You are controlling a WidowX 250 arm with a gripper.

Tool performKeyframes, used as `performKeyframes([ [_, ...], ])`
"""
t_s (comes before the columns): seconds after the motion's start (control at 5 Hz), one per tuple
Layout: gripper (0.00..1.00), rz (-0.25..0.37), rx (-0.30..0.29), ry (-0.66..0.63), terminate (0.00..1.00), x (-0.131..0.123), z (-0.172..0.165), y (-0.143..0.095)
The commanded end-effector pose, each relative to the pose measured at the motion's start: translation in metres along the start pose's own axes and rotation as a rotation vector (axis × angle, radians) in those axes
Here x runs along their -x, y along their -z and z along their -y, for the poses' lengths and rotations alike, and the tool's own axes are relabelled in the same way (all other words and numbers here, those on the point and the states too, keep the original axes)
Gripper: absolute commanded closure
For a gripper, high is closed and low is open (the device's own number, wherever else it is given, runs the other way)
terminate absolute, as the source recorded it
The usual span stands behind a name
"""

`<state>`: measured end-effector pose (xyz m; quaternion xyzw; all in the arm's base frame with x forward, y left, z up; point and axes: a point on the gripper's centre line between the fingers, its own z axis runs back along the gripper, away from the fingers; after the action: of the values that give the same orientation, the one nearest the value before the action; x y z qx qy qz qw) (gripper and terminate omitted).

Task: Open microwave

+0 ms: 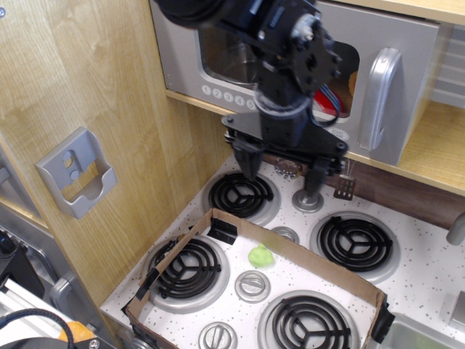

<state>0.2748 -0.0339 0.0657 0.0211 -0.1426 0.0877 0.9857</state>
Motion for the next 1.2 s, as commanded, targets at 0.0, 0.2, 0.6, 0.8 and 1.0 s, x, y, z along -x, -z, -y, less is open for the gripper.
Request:
performKeyframes([
  [0.0, 0.00, 0.040, 0.041, -0.005, 0.00, -0.021, 0.038, -0.005],
  [0.2, 0.00, 0.044, 0.061, 0.024, 0.00, -0.036, 0.049, -0.001],
  [0.6, 0.00, 0.062, 0.072, 0.083, 0.00, -0.065, 0.062, -0.003],
  [0.8, 0.00, 0.077, 0.049, 0.096, 0.00, -0.073, 0.058, -0.008],
  [1.0, 0.00, 0.099, 0.031, 0.094, 0.00, -0.076, 0.054, -0.010],
])
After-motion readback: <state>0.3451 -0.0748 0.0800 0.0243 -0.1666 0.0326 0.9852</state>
